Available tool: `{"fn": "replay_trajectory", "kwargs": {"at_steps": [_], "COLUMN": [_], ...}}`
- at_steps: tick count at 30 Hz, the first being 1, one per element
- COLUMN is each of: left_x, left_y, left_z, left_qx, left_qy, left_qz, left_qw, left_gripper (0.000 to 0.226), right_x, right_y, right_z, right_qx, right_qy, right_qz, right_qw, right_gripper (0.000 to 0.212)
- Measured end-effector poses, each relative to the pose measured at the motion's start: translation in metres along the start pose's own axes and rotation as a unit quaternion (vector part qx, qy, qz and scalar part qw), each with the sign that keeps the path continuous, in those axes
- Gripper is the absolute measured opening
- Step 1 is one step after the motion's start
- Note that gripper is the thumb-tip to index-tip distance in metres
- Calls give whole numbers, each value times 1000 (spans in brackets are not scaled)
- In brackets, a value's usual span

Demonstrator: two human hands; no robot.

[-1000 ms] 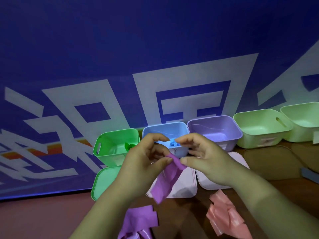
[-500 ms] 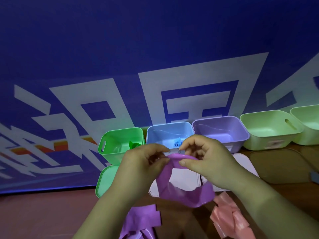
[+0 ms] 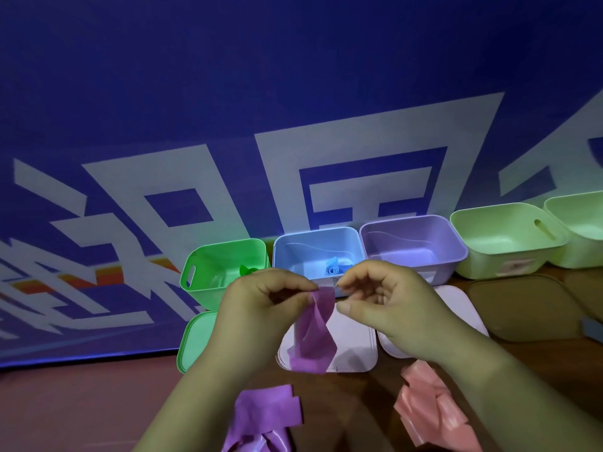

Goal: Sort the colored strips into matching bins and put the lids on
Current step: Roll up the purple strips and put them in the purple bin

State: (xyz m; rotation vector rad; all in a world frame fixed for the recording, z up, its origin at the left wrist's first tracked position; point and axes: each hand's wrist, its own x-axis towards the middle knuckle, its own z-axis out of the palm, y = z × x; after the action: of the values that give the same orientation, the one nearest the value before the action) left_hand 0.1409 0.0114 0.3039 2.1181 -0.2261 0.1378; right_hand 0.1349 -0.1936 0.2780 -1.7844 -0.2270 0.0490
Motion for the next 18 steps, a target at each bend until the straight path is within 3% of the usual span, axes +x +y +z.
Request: {"fn": "replay_trajectory", "kwargs": {"at_steps": [11,18], "left_x": [-1,-2], "left_y": [11,13], "left_z": [-3,3], "left_qx": [-111,-192], "left_qy": [-31,-7], "left_qz": [-59,-43], "left_qw": [992,980], "left_gripper": [25,16], "right_x": [3,5], "right_y": [2,-4], "right_z": [7,-1], "right_qx": [125,76], "right_qy": [21,35], "right_qz": [46,16], "right_qw": [991,996], "right_gripper": [32,32]}}
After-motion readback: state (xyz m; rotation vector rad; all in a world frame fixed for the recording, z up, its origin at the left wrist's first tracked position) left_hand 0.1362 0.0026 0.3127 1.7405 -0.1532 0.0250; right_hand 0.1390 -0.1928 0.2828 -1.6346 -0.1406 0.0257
